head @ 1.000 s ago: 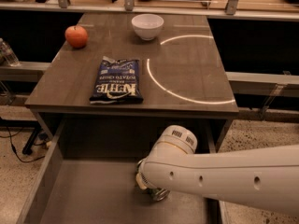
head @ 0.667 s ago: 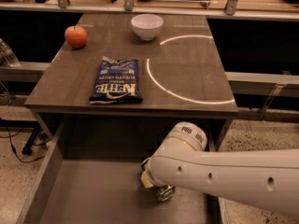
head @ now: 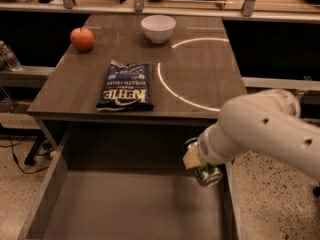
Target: Pick green can from top drawer and place on counter
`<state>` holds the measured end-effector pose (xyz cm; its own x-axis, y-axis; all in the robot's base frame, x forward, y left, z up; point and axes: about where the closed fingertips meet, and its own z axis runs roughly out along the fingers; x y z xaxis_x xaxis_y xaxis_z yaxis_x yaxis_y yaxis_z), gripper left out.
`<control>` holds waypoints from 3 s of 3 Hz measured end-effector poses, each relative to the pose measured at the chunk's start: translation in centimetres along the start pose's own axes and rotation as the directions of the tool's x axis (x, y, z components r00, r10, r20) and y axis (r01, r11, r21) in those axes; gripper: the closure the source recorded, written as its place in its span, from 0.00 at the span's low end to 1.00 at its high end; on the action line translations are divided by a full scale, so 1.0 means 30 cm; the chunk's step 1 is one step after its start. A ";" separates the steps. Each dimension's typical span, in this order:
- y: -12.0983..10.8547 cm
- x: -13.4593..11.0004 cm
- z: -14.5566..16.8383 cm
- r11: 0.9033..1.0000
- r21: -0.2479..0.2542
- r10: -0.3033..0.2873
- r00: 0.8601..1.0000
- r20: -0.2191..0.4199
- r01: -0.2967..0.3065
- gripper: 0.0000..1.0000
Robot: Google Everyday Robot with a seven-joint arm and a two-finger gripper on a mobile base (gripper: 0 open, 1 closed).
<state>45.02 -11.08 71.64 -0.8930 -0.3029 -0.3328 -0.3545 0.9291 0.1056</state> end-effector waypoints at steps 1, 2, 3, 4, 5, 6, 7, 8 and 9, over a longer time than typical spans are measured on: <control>-0.151 -0.095 -0.286 0.990 0.052 -0.129 0.992 0.005 0.129 1.00; -0.153 -0.094 -0.291 0.990 0.054 -0.133 0.991 0.004 0.133 1.00; -0.205 -0.092 -0.374 0.977 0.086 -0.194 0.981 -0.030 0.196 1.00; -0.279 -0.133 -0.549 0.941 0.116 -0.316 0.948 -0.046 0.319 1.00; -0.244 -0.203 -0.646 0.903 0.100 -0.421 0.907 0.000 0.419 1.00; -0.242 -0.208 -0.655 0.897 0.105 -0.432 0.902 0.004 0.429 1.00; -0.242 -0.206 -0.653 0.899 0.105 -0.429 0.903 0.003 0.426 1.00; -0.229 -0.332 -0.609 0.897 0.068 -0.442 0.893 0.088 0.437 1.00; -0.209 -0.547 -0.555 0.888 0.024 -0.451 0.862 0.233 0.458 1.00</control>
Offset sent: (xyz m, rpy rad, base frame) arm 0.0169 -0.1286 0.1663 -0.3011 -0.0468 0.3640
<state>57.29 -15.48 92.05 -0.5451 -0.6306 -0.5525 -0.7176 0.6917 -0.0815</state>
